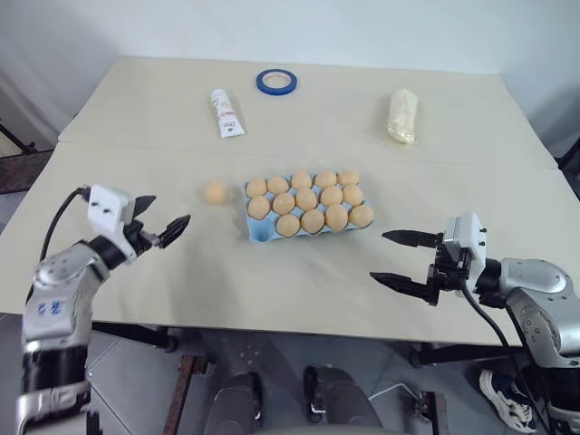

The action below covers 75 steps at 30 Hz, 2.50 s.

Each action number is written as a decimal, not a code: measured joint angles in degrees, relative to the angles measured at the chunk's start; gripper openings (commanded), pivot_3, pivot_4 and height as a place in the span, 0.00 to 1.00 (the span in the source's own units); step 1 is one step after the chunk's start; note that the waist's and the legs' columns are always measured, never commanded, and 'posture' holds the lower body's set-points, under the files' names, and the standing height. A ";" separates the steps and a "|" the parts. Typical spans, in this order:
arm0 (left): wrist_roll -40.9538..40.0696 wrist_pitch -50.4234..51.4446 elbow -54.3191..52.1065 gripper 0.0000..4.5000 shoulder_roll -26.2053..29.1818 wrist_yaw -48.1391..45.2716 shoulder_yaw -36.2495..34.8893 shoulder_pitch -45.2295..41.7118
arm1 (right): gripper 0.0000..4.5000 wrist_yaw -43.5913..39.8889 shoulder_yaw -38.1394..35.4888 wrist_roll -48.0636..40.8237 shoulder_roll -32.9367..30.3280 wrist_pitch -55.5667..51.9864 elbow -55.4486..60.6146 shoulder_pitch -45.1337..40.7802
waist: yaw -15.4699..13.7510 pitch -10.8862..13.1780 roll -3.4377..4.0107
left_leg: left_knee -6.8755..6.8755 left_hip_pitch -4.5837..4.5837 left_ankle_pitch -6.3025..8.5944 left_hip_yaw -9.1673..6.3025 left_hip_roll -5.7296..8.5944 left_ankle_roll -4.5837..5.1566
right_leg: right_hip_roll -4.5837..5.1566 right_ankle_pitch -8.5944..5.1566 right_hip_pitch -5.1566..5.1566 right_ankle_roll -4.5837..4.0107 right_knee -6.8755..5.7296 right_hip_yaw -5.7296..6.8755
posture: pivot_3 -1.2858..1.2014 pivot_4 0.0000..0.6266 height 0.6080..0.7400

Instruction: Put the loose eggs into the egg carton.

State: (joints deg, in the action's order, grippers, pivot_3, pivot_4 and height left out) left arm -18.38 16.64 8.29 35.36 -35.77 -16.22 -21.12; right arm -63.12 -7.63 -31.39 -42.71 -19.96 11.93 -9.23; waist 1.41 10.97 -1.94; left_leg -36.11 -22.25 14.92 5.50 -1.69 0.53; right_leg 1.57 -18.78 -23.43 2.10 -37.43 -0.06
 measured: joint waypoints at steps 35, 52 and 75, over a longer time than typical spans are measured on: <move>13.69 -23.56 58.51 0.39 -8.24 -1.99 9.33 -32.61 | 1.00 0.95 0.39 0.93 0.08 -0.32 0.76 0.34 | 0.05 0.03 -0.06 | -0.29 -0.07 0.01 0.10 -0.01 -0.02 | -0.07 0.05 -0.09 0.11 -0.24 0.00 | 0.52 0.24 1.00; 4.10 -7.51 13.52 0.35 -5.79 -26.87 15.46 -15.74 | 1.00 1.41 0.39 1.20 0.23 0.01 0.82 1.16 | 0.40 0.03 -0.05 | -0.29 0.06 -0.10 0.14 -0.06 -0.15 | -0.12 0.01 -0.08 0.01 -0.47 -0.10 | 0.52 0.24 1.00; 4.06 -9.18 14.89 0.62 -7.82 -26.11 17.41 -16.74 | 1.00 2.89 0.40 1.18 0.65 0.09 1.52 2.58 | 0.16 0.03 -0.06 | -0.33 0.00 -0.25 0.08 0.01 0.03 | -0.06 0.18 -0.02 0.06 -0.35 -0.08 | 0.52 0.24 1.00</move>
State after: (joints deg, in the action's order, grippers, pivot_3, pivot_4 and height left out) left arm -14.32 7.46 23.18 27.54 -61.88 1.19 -37.86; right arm -60.23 -7.23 -30.21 -42.06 -19.87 13.45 -6.65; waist 1.57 11.00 -2.00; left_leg -36.44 -22.25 14.68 5.59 -1.68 0.56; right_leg 1.51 -18.60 -23.45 2.15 -37.78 -0.14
